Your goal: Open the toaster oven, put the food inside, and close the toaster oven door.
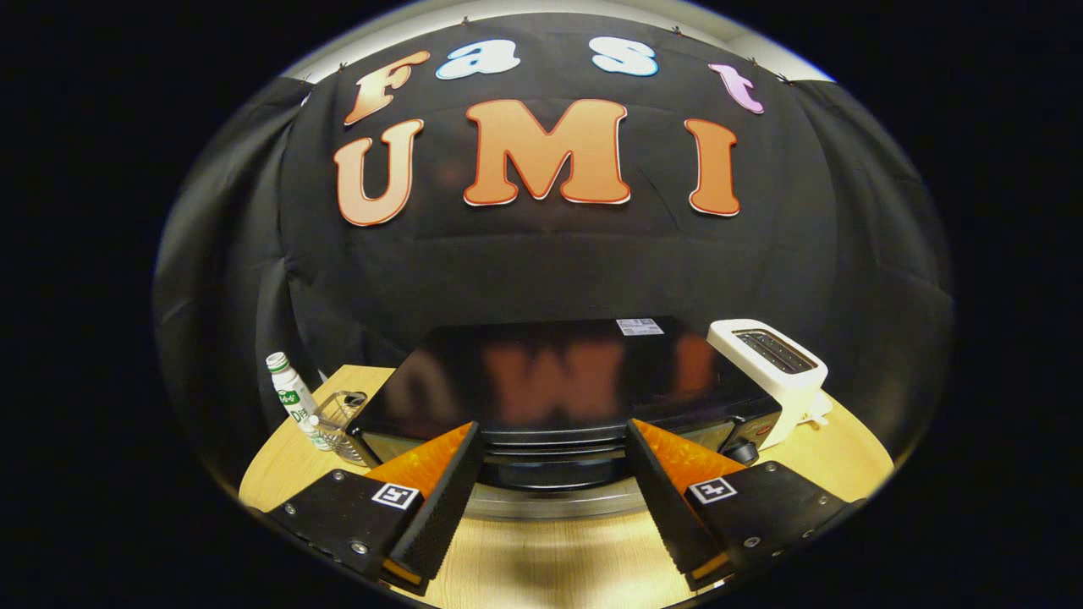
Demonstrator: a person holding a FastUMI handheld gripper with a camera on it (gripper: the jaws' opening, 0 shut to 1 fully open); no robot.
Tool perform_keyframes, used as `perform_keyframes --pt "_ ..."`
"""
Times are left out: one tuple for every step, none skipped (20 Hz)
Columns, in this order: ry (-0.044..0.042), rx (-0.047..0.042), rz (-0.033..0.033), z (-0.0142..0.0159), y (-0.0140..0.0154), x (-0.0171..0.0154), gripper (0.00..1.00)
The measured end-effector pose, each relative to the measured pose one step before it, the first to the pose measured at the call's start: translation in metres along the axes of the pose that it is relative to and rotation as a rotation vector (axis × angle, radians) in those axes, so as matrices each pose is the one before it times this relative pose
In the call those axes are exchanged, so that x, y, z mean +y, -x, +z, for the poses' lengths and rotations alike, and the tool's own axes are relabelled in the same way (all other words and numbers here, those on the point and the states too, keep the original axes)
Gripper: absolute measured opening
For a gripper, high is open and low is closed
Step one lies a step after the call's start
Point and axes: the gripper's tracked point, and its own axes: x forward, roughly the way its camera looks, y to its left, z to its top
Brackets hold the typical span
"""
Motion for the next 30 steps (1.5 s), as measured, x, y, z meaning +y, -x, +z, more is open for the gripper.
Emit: perform_keyframes --pt "-0.00304 0.00714 0.0 -0.00076 0.00695 -0.00384 1.0" --pt "-0.0039 0.00445 0.00162 -0.00108 0.00553 -0.0009 1.0" --pt "0.00427 0.0056 0.00183 -0.00247 0.0041 0.00012 1.0" --pt "0.00184 0.00684 0.00158 -0.00274 0.00491 0.00025 1.0" --pt "-0.00046 0.00521 0.00315 -0.0033 0.00452 -0.0007 1.0" --pt "-0.00057 0.00688 0.00321 -0.00327 0.00449 -0.00012 1.0" --pt "-0.00116 0.00543 0.00037 -0.00399 0.0053 -0.00001 1.0" --pt "0.00392 0.00846 -0.00012 -0.00381 0.00534 0.00014 1.0" --pt "0.00168 0.0087 -0.00005 -0.00523 0.00573 0.00005 1.0" --pt "-0.00149 0.0106 0.00033 -0.00526 0.0053 -0.00027 1.0" --pt "-0.00056 0.01145 0.00036 -0.00807 0.00589 -0.00024 1.0" --pt "0.00339 0.00682 0.00087 -0.00618 0.00568 -0.00039 1.0" --pt "0.00466 0.0074 0.00082 -0.00743 0.00589 0.00081 1.0" --pt "0.00427 0.01267 0.00076 -0.00915 0.00598 -0.00043 1.0" --pt "0.00469 0.01576 0.00027 -0.00751 0.00414 0.0 1.0" --pt "0.00359 0.01558 -0.00031 -0.01082 0.00471 -0.00019 1.0" --pt "0.00175 0.01232 0.00001 -0.01 0.00389 -0.00021 1.0" --pt "-0.00833 0.01966 0.00067 -0.01051 0.00336 -0.00078 1.0" --pt "-0.00947 0.015 0.00054 -0.00911 0.00204 -0.00003 1.0" --pt "-0.00095 0.01036 -0.00016 -0.00782 -0.00015 0.00098 1.0" --pt "0.00454 0.01629 -0.00041 -0.01278 0.00169 0.0001 0.99" --pt "0.00337 0.00923 -0.0001 -0.01022 0.00148 -0.00026 0.99" --pt "-0.00232 0.00455 -0.00037 -0.00884 -0.00086 -0.00057 1.0" --pt "-0.00065 0.01596 0.00058 -0.00923 -0.00138 -0.00046 1.0" --pt "0.00265 0.01843 -0.00027 -0.01074 0.00003 -0.00001 0.99" --pt "0.0016 0.00744 0.00034 -0.00792 -0.00136 0.00028 0.99" --pt "-0.00352 0.01549 -0.00005 -0.00804 -0.00132 -0.00089 1.0" --pt "-0.01232 0.00529 0.00039 -0.00574 -0.00186 0.00043 1.0" --pt "-0.00756 0.01465 -0.0007 -0.00659 -0.00158 -0.00002 0.99" --pt "-0.00289 0.00953 -0.00023 -0.00604 -0.00237 0.00039 1.0"
